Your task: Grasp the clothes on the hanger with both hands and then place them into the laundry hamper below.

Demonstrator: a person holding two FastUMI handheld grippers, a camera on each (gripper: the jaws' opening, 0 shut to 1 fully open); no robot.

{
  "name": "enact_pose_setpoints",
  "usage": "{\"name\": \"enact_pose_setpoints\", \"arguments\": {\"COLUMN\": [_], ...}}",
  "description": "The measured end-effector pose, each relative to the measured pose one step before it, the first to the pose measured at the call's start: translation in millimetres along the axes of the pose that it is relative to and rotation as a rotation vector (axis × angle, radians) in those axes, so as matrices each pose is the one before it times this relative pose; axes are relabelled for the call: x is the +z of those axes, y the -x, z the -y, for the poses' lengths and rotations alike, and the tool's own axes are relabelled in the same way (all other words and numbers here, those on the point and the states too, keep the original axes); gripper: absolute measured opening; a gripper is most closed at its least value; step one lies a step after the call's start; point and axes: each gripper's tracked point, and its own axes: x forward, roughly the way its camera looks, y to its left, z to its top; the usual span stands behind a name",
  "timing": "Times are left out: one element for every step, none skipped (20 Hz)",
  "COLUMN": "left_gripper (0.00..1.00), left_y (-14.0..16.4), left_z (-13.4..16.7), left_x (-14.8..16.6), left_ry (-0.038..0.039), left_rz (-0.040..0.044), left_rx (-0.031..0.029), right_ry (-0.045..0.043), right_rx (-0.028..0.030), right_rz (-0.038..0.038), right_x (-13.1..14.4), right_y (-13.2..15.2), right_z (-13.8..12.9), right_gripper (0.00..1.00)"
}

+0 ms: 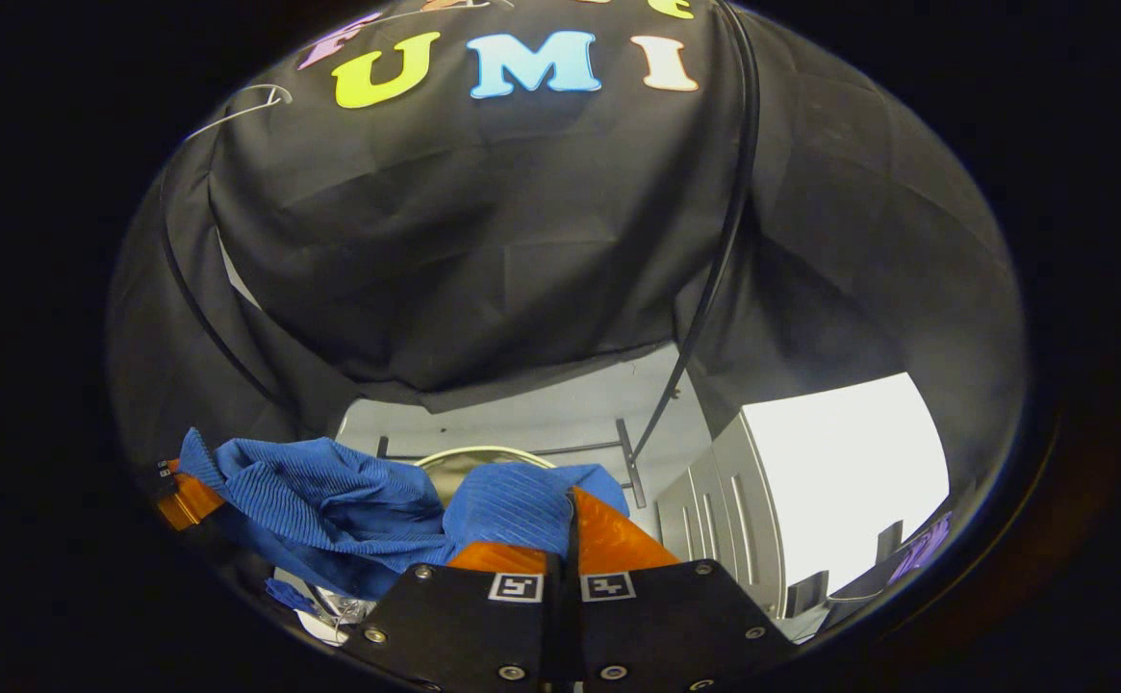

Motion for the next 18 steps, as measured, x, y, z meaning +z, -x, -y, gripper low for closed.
{"name": "enact_pose_setpoints", "arguments": {"left_gripper": [0.03,0.03,0.04,0.04,0.04,0.04,0.04,0.04,0.04,0.04,0.04,0.04,0.04,0.04,0.05,0.06,0.06,0.06], "left_y": [-8.83,-9.36,-8.63,-9.07,-5.83,-6.34,-3.66,-3.22,-1.05,-1.87,-0.53,-2.37,-0.47,-1.43,0.73,-1.57,-0.89,-0.45], "left_z": [0.36,0.63,-1.54,-2.47,-0.53,-0.62,-0.39,-0.29,0.84,0.29,-0.05,1.08,0.56,1.32,1.51,0.24,-0.63,-1.43], "left_x": [-8.9,-11.27,-12.74,-10.71,-11.41,-7.94,-6.41,-4.71,-2.03,0.83,1.0,0.99,0.95,1.29,-1.23,-0.48,-1.8,-0.83], "left_ry": [0.01187,0.01094,0.00838,0.00497,0.00533,0.00703,0.00834,0.0067,0.00324,0.00294,0.00347,0.00533,0.00286,0.00162,-0.00018,0.00005,-0.00069,-0.00023], "left_rz": [-0.01819,-0.02008,-0.0195,-0.01782,-0.01735,-0.01258,-0.01223,-0.00619,-0.00086,-0.00142,-0.00201,-0.00087,-0.00079,-0.00197,-0.00463,-0.00435,-0.00348,-0.00399], "left_rx": [0.00026,0.00697,0.00456,0.00678,0.00764,0.00475,0.00196,0.00288,0.00347,0.00447,0.00445,0.0012,0.00095,-0.00216,-0.00097,-0.00145,0.0001,0.00233], "right_ry": [-0.00051,-0.00216,-0.00271,-0.00333,-0.00151,-0.0024,-0.00252,-0.00218,0.00008,0.00262,0.0039,0.00313,0.00058,-0.00199,-0.00075,-0.00038,-0.00024,-0.00259], "right_rx": [-0.00405,-0.00347,-0.00333,-0.00572,-0.00406,-0.00314,-0.00076,0.00161,0.00273,0.00568,0.00422,0.00401,0.00532,0.00564,0.00167,0.00255,0.00162,0.00433], "right_rz": [-0.01492,-0.01461,-0.01445,-0.01252,-0.00946,-0.00708,-0.00629,-0.00505,-0.00361,-0.0036,-0.0028,-0.00088,-0.002,-0.00524,-0.00612,-0.00539,-0.00394,-0.0055], "right_x": [-9.0,-7.56,-8.99,-6.13,-4.64,-2.58,-3.91,-0.92,-1.94,-0.9,-1.36,0.81,-0.54,-0.25,-1.62,-0.46,-0.49,0.02], "right_y": [-7.76,-6.96,-6.24,-6.69,-4.86,-4.61,-3.74,-1.89,-2.07,-0.74,-0.44,-0.14,-0.71,0.03,-1.03,-0.33,-0.45,-0.38], "right_z": [2.38,2.2,1.35,3.01,1.76,2.07,0.85,0.27,0.35,-0.98,-0.82,-0.37,-1.49,-1.27,-0.44,-0.36,-1.65,-1.45], "right_gripper": [0.0,0.0,0.0,0.0,0.0,0.0,0.0,0.01,0.01,0.01,0.01,0.02,0.02,0.02,0.03,0.04,0.04,0.05]}}
